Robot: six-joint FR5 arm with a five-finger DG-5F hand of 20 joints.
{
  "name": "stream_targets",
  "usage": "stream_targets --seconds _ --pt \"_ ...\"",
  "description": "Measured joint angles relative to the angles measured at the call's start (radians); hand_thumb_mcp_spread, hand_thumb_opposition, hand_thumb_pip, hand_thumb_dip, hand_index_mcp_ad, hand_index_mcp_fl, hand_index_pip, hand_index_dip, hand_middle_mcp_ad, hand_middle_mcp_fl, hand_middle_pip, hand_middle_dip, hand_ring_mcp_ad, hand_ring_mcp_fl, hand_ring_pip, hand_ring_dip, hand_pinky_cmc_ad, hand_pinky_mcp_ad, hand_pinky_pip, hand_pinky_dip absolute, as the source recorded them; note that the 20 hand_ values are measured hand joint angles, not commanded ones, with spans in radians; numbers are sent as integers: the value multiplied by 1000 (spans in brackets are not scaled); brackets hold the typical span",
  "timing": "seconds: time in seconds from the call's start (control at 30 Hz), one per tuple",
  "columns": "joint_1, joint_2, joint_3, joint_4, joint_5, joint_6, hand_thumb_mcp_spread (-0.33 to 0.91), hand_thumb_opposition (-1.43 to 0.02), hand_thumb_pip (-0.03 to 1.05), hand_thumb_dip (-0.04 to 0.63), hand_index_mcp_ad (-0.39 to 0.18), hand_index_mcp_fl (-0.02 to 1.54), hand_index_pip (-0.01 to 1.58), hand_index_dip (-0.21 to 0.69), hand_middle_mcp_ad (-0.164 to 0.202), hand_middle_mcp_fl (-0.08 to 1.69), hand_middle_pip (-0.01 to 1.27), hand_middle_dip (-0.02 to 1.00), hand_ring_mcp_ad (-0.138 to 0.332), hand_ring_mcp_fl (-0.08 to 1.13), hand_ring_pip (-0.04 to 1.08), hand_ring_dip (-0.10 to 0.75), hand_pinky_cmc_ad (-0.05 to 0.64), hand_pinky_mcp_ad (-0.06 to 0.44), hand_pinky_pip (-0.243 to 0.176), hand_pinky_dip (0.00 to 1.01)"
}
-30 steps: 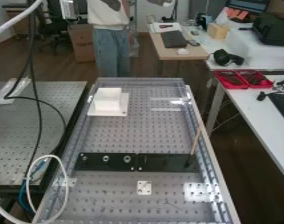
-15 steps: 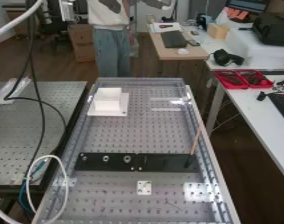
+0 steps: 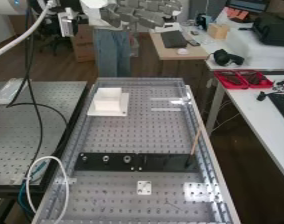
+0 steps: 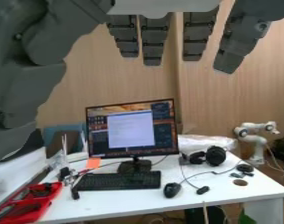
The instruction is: Grab the bearing and place it in the white container
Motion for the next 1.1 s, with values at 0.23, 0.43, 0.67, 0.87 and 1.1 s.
stream_targets --seconds 0.23,0.43,0.67,0.87,1.1 --pt "12 3 -80 60 64 7 215 -714 398 31 9 21 75 37 52 5 138 129 188 -2 96 59 384 295 -91 216" --pt "21 -7 -153 135 127 17 230 -709 398 45 5 24 73 16 51 2 136 127 188 -2 99 59 382 297 -91 218" --pt "31 -41 -218 215 209 16 250 -728 452 63 3 42 87 3 51 5 138 136 188 -2 96 59 380 297 -91 218" --pt "34 -69 -270 285 291 49 264 -726 480 89 -12 58 101 -3 51 5 140 136 190 -2 98 59 382 297 -91 218" --pt "46 -107 -335 376 429 113 297 -737 511 112 -12 101 216 5 51 2 138 136 190 -2 91 59 382 297 -91 218"
